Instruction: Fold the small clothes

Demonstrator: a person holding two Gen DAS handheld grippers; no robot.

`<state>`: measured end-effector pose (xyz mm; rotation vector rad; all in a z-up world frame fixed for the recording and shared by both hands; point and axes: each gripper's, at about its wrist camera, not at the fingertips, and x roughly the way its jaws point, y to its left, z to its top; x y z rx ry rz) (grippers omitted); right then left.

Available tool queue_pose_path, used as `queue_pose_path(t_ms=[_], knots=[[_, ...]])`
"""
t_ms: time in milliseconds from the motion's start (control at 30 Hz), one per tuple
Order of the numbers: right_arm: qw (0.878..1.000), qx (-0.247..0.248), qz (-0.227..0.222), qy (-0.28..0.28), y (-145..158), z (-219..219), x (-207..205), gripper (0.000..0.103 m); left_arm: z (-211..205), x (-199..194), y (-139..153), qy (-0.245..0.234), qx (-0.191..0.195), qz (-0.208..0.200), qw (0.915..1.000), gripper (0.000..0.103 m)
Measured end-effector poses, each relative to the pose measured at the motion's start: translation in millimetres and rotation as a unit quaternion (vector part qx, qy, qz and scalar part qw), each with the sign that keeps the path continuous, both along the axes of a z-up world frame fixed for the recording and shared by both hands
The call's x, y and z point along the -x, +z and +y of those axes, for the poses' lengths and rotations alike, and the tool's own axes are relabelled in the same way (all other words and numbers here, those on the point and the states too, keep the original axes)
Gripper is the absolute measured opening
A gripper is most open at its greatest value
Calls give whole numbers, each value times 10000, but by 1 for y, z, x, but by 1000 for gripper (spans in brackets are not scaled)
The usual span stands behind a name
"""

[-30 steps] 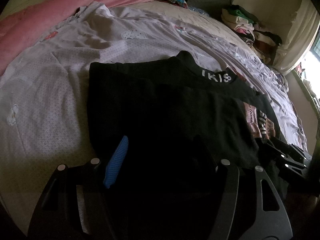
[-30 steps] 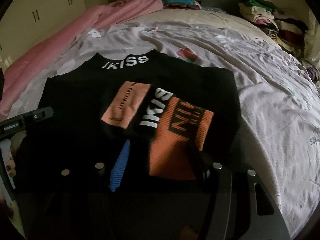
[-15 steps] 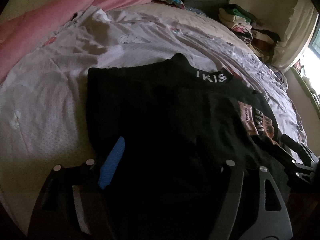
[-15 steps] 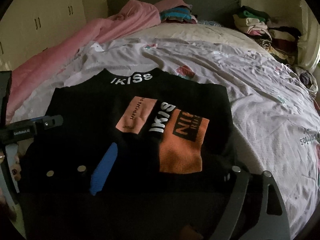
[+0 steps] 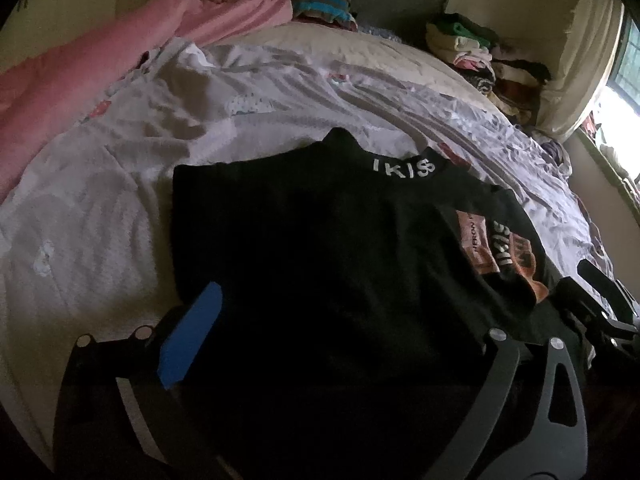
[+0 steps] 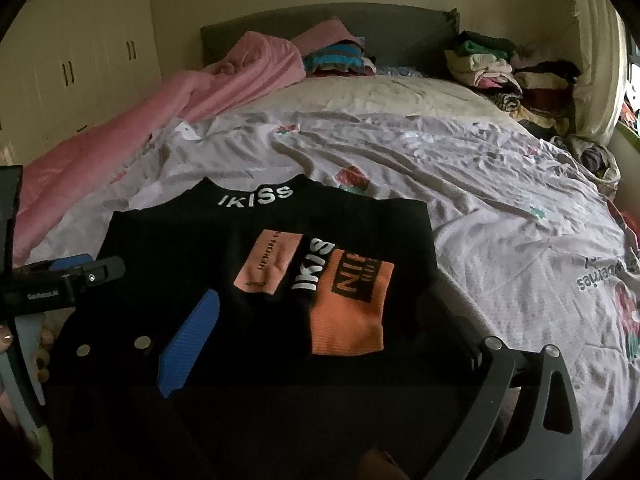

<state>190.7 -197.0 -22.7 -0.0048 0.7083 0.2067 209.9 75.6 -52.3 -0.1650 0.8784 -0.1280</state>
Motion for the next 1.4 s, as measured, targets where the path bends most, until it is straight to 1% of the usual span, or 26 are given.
queue_pose_path(t_ms=[300, 533, 767, 1000, 1400], knots=[[9999, -27, -139, 46, 7, 2, 7, 98, -1, 11, 11, 42, -25, -149, 9999, 93], [9998, -56, -187, 18, 10, 2, 12, 98, -1, 20, 20, 19, 85, -293, 9995, 93], [9993, 86, -359, -21, 20, 5, 22, 98, 1, 31, 29, 6, 397, -371, 9985, 93], [9985, 180, -515, 42, 33, 7, 37, 98, -7, 46, 37, 14, 209, -486, 9986, 93], [9978, 114, -638, 155, 51, 2, 60, 98, -13, 70, 48, -61, 237, -487, 9985, 93]])
